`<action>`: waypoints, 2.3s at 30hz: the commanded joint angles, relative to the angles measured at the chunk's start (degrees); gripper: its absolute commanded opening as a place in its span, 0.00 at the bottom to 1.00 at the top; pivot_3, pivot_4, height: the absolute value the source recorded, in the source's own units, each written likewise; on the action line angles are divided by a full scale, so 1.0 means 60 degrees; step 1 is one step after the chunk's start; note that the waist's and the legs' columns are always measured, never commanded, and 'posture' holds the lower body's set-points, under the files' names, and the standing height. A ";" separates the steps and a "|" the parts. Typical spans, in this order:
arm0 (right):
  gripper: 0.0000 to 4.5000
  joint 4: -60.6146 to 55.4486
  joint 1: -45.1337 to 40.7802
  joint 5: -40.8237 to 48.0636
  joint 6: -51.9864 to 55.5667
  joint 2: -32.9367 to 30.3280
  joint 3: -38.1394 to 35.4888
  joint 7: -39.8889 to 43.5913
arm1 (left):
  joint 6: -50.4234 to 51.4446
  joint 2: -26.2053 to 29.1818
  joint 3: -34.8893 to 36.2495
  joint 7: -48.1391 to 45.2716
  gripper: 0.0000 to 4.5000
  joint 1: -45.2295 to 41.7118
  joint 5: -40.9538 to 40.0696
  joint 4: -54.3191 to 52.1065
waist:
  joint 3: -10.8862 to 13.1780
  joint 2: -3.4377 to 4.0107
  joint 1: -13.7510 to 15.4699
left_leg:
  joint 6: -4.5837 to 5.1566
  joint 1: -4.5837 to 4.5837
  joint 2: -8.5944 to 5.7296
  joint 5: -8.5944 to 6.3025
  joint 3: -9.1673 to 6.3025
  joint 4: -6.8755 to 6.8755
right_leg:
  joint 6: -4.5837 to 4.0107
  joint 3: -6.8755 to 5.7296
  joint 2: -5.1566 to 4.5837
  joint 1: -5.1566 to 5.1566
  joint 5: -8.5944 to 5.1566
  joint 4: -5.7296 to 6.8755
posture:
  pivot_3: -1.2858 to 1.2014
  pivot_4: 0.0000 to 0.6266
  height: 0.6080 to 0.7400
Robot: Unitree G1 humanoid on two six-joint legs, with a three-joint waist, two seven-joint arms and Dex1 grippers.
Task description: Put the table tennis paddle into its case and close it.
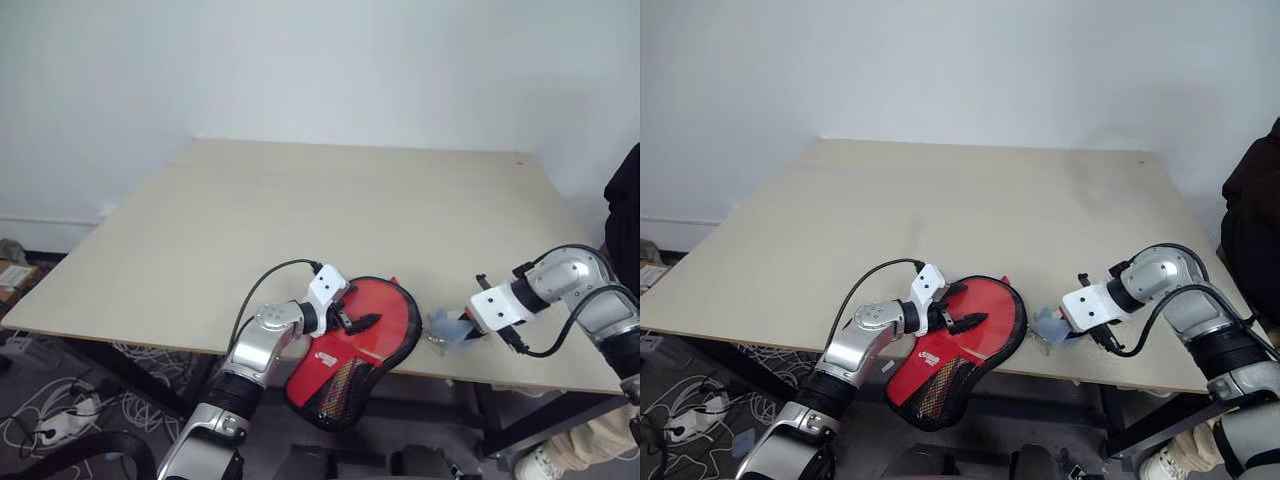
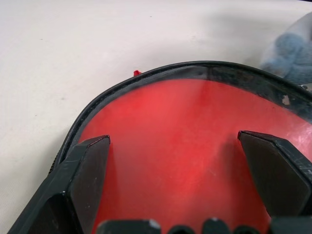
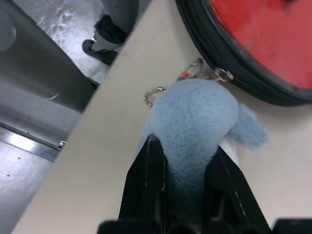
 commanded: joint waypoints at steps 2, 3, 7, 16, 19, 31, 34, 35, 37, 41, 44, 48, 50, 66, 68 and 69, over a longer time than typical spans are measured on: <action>0.08 0.0653 -0.0516 -0.0424 -0.0069 0.0233 0.0064 -0.0236 | 0.0428 0.0300 -0.0499 -0.0349 1.00 0.0212 0.0374 0.0752 | -0.0008 -0.0008 -0.0015 | 0.0000 0.0004 0.0002 0.0000 0.0000 0.0000 | 0.0000 0.0002 0.0003 0.0002 0.0000 0.0000 | 0.52 0.00 1.00; 0.08 0.0780 -0.0609 -0.0453 -0.0103 0.0299 0.0083 -0.0245 | 0.0392 0.0363 -0.0546 -0.0431 1.00 0.0128 0.0422 0.0780 | -0.0010 -0.0011 -0.0019 | 0.0000 0.0004 0.0004 0.0000 0.0001 0.0000 | -0.0001 0.0003 0.0005 0.0002 0.0001 0.0001 | 0.52 0.00 1.00; 0.08 0.1257 -0.0943 -0.0557 -0.0185 0.0589 0.0130 -0.0385 | 0.0361 0.0653 -0.0802 -0.0936 1.00 -0.0153 0.0487 0.0688 | -0.0020 -0.0035 -0.0040 | -0.0001 0.0007 0.0009 0.0001 0.0001 0.0001 | -0.0002 0.0004 0.0010 0.0002 0.0004 0.0003 | 0.52 0.00 1.00; 0.08 0.1150 -0.0737 -0.0534 -0.0307 0.0673 0.0168 -0.0286 | 0.0502 0.0925 -0.1193 -0.1838 1.00 -0.0507 0.0547 0.0867 | -0.0022 -0.0047 -0.0088 | -0.0007 0.0003 0.0014 -0.0003 0.0001 0.0000 | -0.0005 0.0016 -0.0009 -0.0005 0.0007 0.0001 | 0.52 0.00 1.00; 0.08 0.0667 -0.0358 -0.0433 -0.0340 0.0424 0.0173 -0.0098 | 0.0614 0.0963 -0.1232 -0.2031 1.00 -0.0645 0.0545 0.1022 | -0.0025 -0.0047 -0.0085 | -0.0020 0.0003 0.0019 -0.0011 -0.0003 0.0000 | -0.0006 0.0017 -0.0013 -0.0008 0.0007 0.0001 | 0.52 0.00 1.00; 0.08 -0.1592 0.1082 0.0235 0.0339 -0.0471 0.0055 0.0513 | 0.0627 0.1090 -0.1390 -0.2796 1.00 -0.1263 0.0688 0.1763 | -0.0028 -0.0050 0.0020 | -0.0032 -0.0022 0.0014 -0.0020 -0.0067 -0.0019 | -0.0008 0.0004 -0.0027 -0.0012 0.0002 -0.0024 | 0.52 0.00 1.00; 0.08 -0.1936 0.1230 0.0306 0.0571 -0.0536 0.0027 0.0527 | 0.0563 0.1066 -0.1427 -0.2877 1.00 -0.1407 0.0733 0.1900 | -0.0028 -0.0050 0.0054 | -0.0031 -0.0025 0.0012 -0.0021 -0.0078 -0.0024 | -0.0009 -0.0005 -0.0026 -0.0011 0.0001 -0.0025 | 0.52 0.00 1.00; 0.08 -0.2045 0.1279 0.0322 0.0638 -0.0561 0.0020 0.0518 | 0.0519 0.1055 -0.1446 -0.2874 1.00 -0.1444 0.0758 0.1942 | -0.0028 -0.0050 0.0066 | -0.0031 -0.0026 0.0010 -0.0021 -0.0083 -0.0024 | -0.0008 -0.0011 -0.0027 -0.0009 0.0001 -0.0026 | 0.52 0.00 1.00; 0.08 -0.2240 0.1357 0.0388 0.0792 -0.0602 -0.0001 0.0546 | 0.0442 0.1029 -0.1478 -0.2867 1.00 -0.1501 0.0790 0.2015 | -0.0027 -0.0051 0.0103 | -0.0029 -0.0026 0.0009 -0.0023 -0.0083 -0.0024 | -0.0008 -0.0015 -0.0023 -0.0007 0.0000 -0.0028 | 0.52 0.00 1.00; 0.08 -0.2708 0.1618 0.0618 0.1034 -0.0811 -0.0017 0.0705 | 0.0382 0.0984 -0.1574 -0.2876 1.00 -0.1510 0.0817 0.2044 | -0.0027 -0.0052 0.0201 | -0.0019 -0.0026 0.0010 -0.0018 -0.0085 -0.0024 | -0.0005 -0.0054 -0.0004 -0.0005 -0.0002 -0.0031 | 0.52 0.00 1.00; 0.08 -0.2997 0.1795 0.0753 0.1147 -0.0961 -0.0001 0.0710 | 0.0361 0.0953 -0.1609 -0.2867 1.00 -0.1511 0.0836 0.2059 | -0.0027 -0.0052 0.0232 | 0.0004 -0.0027 0.0009 -0.0011 -0.0089 -0.0024 | 0.0003 -0.0068 0.0006 -0.0001 -0.0009 -0.0031 | 0.52 0.00 1.00; 0.08 -0.3553 0.2115 0.1032 0.1379 -0.1245 0.0031 0.0711 | 0.0365 0.0948 -0.1661 -0.2890 1.00 -0.1492 0.0850 0.2025 | -0.0027 -0.0052 0.0260 | 0.0019 -0.0027 0.0002 -0.0020 -0.0093 -0.0024 | 0.0015 -0.0076 0.0007 0.0009 -0.0021 -0.0032 | 0.52 0.00 1.00; 0.08 -0.3846 0.2314 0.1127 0.1470 -0.1370 0.0001 0.0710 | 0.0380 0.0947 -0.1683 -0.2908 1.00 -0.1486 0.0857 0.1995 | -0.0027 -0.0051 0.0263 | 0.0028 -0.0026 -0.0003 -0.0029 -0.0095 -0.0020 | 0.0025 -0.0077 0.0005 0.0015 -0.0029 -0.0035 | 0.52 0.00 1.00; 0.08 -0.5784 0.3566 0.2058 0.1828 -0.2265 0.0023 0.0710 | 0.0348 0.0907 -0.1831 -0.2916 1.00 -0.1464 0.0855 0.1994 | -0.0035 -0.0043 0.0533 | 0.0090 -0.0049 -0.0018 -0.0167 -0.0094 0.0108 | 0.0096 -0.0074 -0.0002 0.0045 -0.0086 -0.0034 | 0.52 0.00 1.00; 0.08 -0.5981 0.3660 0.2096 0.1929 -0.2239 0.0013 0.0710 | 0.0359 0.0898 -0.1846 -0.2917 1.00 -0.1439 0.0857 0.1962 | -0.0037 -0.0043 0.0544 | 0.0081 -0.0050 -0.0019 -0.0171 -0.0095 0.0111 | 0.0099 -0.0075 -0.0003 0.0047 -0.0088 -0.0035 | 0.52 0.00 1.00; 0.08 -0.6069 0.3693 0.2082 0.2000 -0.2179 0.0008 0.0710 | 0.0366 0.0886 -0.1852 -0.2915 1.00 -0.1438 0.0858 0.1955 | -0.0038 -0.0043 0.0547 | 0.0075 -0.0050 -0.0020 -0.0172 -0.0095 0.0113 | 0.0104 -0.0075 -0.0003 0.0048 -0.0091 -0.0035 | 0.52 0.00 1.00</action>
